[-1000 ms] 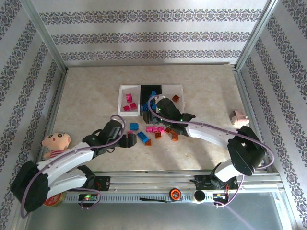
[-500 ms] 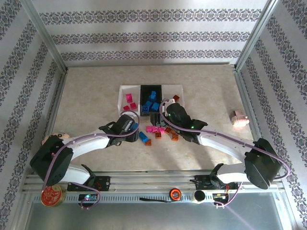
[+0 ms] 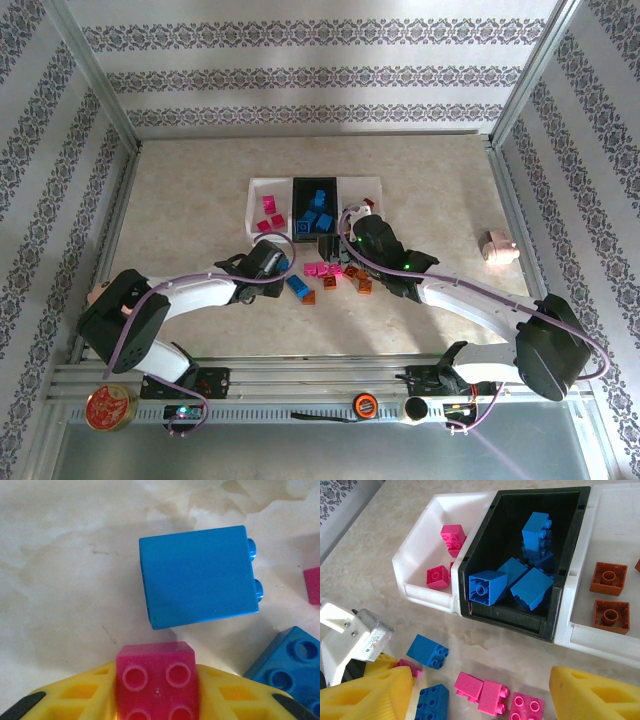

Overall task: Sort the legos into containers by color
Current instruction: Pick up the lego from the center of the table, then place the lego in the container.

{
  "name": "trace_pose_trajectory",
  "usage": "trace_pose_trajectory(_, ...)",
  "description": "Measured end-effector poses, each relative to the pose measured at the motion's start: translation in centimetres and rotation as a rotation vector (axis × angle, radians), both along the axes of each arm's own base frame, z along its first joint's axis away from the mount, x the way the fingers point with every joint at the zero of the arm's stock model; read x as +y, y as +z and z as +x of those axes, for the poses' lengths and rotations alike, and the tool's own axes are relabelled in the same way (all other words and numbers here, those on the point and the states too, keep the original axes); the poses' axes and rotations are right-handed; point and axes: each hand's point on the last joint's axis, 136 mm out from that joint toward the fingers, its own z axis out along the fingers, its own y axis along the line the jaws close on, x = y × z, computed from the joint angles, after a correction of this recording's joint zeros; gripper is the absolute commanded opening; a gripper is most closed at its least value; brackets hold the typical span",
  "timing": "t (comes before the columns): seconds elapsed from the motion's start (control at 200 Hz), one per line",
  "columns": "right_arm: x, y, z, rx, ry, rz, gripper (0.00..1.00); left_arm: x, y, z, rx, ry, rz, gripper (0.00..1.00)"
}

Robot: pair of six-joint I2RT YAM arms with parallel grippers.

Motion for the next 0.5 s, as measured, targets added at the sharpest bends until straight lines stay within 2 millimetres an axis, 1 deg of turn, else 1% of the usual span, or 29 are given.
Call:
trace_pose_trajectory(0.055,-0.2,-0.2,0.1,0.005,-0.008,-0.001,0.73,0.1,0.2,-0.3,-0.004,-0.001,-0.015,0.33)
trace_pose_trajectory(0.135,-0.5,-0.6,0.1,0.011,-0.015,-0.007,0.73,0.1,1.3,-0.7,-0.026,-0.004,-0.050,0.33)
trace_pose_trajectory(0.2,-0.7,-0.9,0.1,0.017,-0.021,-0.011,0.73,0.0,2.9,-0.8,-0.062,-0.003,-0.092,0.33)
trace_pose_trajectory(0.265,-0.8,-1.1,0.0,0.021,-0.024,-0.012,0.73,0.0,5.2,-0.5,-0.111,0.003,-0.150,0.33)
trace_pose_trajectory(0.36,-1.0,-1.2,-0.2,0.026,-0.029,-0.005,0.73,0.9,8.6,0.7,-0.186,0.044,-0.218,0.33)
trace_pose_trajectory(0.43,-1.1,-1.3,-0.3,0.029,-0.032,-0.002,0.73,1.6,11.0,2.2,-0.230,0.082,-0.246,0.32)
trace_pose_trajectory(0.5,-1.2,-1.5,-0.4,0.034,-0.035,-0.002,0.73,1.9,13.4,4.3,-0.272,0.113,-0.271,0.33)
